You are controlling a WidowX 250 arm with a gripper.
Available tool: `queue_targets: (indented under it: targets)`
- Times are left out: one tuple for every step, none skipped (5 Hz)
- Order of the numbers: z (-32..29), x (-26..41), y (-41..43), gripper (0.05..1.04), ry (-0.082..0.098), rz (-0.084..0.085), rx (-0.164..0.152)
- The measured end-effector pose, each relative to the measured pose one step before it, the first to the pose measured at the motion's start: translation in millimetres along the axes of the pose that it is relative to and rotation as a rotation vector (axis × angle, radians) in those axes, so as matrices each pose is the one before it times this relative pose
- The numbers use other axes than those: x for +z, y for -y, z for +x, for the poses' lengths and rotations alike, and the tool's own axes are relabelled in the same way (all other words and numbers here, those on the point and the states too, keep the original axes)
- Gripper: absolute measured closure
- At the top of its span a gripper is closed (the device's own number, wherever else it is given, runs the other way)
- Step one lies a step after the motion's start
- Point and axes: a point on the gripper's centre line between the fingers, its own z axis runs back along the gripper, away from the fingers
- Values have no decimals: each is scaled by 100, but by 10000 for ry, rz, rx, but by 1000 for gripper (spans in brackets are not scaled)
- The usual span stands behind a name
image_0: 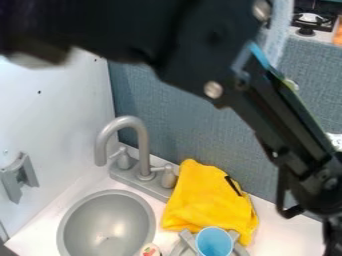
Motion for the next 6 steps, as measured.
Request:
queue_targets:
  targets:
    - [-3393, -629, -1593, 585, -396, 331, 1081]
    - [-1970, -1602, -816, 585, -201, -508, 181]
    - [361, -402, -1037, 585, 350, -163, 146]
    - [277, -700, -1168, 585, 154, 45, -164]
    - [649, -357, -1022, 585, 349, -286, -273]
    - [622, -1176, -933, 585, 196, -228, -551]
